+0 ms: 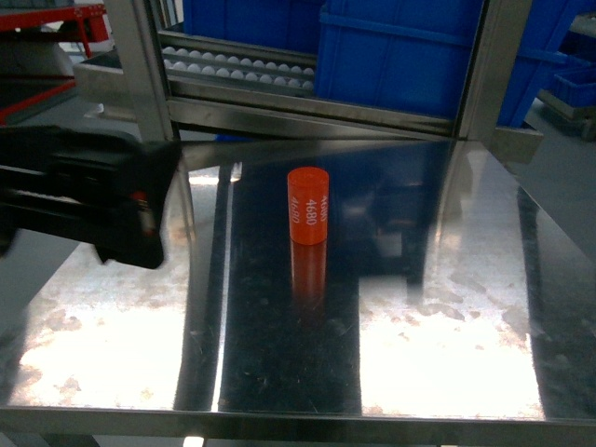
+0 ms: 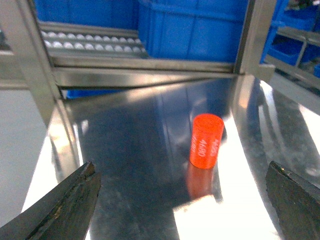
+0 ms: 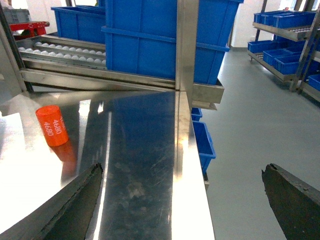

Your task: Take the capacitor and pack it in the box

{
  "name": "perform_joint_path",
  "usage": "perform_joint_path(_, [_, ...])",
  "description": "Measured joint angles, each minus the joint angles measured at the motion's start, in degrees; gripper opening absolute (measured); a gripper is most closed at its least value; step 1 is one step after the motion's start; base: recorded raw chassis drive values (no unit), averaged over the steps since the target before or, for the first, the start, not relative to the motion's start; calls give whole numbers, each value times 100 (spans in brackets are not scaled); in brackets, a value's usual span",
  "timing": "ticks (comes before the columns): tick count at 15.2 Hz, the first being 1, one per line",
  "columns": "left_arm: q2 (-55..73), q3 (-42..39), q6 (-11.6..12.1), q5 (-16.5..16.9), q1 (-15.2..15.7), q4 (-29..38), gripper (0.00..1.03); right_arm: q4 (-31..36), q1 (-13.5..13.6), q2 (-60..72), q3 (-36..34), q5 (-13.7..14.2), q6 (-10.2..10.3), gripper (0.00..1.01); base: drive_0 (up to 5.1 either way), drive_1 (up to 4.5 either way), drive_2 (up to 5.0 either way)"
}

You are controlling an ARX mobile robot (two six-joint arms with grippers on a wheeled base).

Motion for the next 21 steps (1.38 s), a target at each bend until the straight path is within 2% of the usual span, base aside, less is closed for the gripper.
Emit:
perform_joint_path(2, [1252,704,76,142,-79,297,98,0,0,0,0,4,-2,98,0,0,0])
perform_joint_path(4, [2288,1290,149,236,-186,289,98,0,0,0,0,2,-2,98,0,0,0])
perform_joint_path(7, [3112,2055,146,385,-402,146,98,-2,0,0,0,2,-2,98,0,0,0])
perform_joint_path(9, [3624,2605,151,428,-422,90,98,0,0,0,0,2,0,98,0,0,0])
perform_joint_path(16, [5311,5108,258,251,-393,-811,98,0,0,0,0,2,-2,98,0,0,0])
perform_joint_path(18, [5517,5521,260,240,-393,-942,98,0,0,0,0,2,-2,98,0,0,0])
perform_joint_path(20, [5519,5576,260,240,-393,-1117,83,0,0,0,0,2,-2,98,0,0,0])
perform_joint_path(21, [5519,5584,264,234,-400,-1152,73,0,0,0,0,2,-2,98,0,0,0])
